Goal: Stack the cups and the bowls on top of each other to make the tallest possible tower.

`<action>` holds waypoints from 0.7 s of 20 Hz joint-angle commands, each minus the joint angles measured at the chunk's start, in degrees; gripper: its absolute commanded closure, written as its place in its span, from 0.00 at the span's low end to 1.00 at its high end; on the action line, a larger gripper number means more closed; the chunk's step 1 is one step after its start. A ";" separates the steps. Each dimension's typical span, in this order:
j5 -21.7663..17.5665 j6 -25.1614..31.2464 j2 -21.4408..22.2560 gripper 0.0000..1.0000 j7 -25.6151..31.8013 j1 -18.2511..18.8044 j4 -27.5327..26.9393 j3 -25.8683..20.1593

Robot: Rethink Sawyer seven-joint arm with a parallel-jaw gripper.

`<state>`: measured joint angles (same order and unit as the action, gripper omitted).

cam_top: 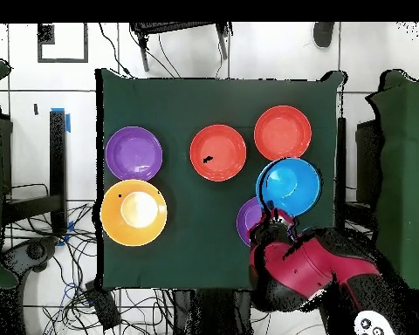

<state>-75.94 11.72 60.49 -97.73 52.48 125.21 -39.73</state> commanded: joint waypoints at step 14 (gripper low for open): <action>-2.39 -1.72 -4.50 1.00 1.95 -0.46 -2.41 -1.47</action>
<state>-75.94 11.71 59.54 -97.73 52.85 124.99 -39.74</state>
